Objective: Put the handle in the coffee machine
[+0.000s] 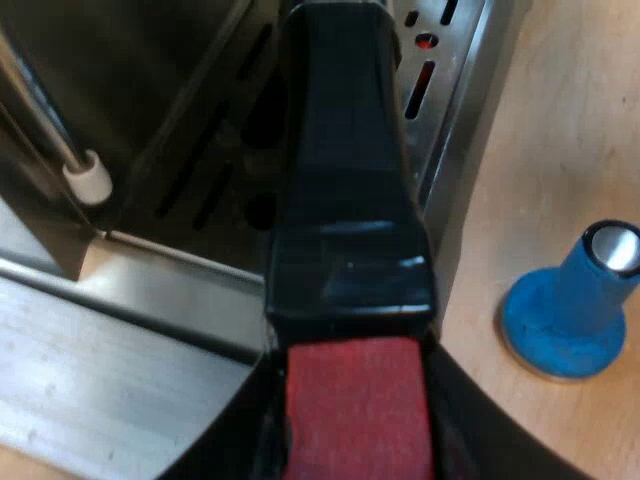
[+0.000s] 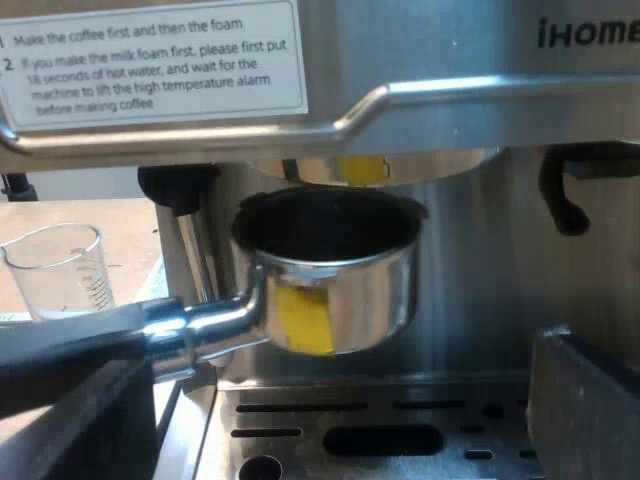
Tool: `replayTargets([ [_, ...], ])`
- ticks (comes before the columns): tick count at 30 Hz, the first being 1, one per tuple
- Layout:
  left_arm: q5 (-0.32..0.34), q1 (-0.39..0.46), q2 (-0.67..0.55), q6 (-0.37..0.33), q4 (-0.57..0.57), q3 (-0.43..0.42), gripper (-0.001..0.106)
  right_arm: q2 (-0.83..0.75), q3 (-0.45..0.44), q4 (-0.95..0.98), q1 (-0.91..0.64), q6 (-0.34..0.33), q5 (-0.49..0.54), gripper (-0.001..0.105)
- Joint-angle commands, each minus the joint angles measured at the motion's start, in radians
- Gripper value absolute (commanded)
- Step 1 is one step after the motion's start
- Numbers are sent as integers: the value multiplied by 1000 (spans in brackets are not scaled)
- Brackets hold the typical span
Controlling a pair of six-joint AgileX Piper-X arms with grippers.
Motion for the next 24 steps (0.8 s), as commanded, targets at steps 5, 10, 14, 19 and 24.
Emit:
replayTargets([
  [5, 66, -65, 1, -11, 2, -46, 1, -3, -2, -8, -7, -10, 5, 77],
  [10, 50, -66, 32, -32, 1, -69, 1, -3, -2, -8, -7, -10, 5, 77],
  [14, 50, -66, 45, -43, 2, -81, 1, -3, -2, -8, -7, -10, 5, 77],
  [19, 50, -66, 47, -47, 0, -106, 1, -3, -2, -8, -7, -10, 5, 77],
  [24, 55, -66, 47, -55, 3, -127, 1, -3, -2, -8, -7, -10, 5, 77],
])
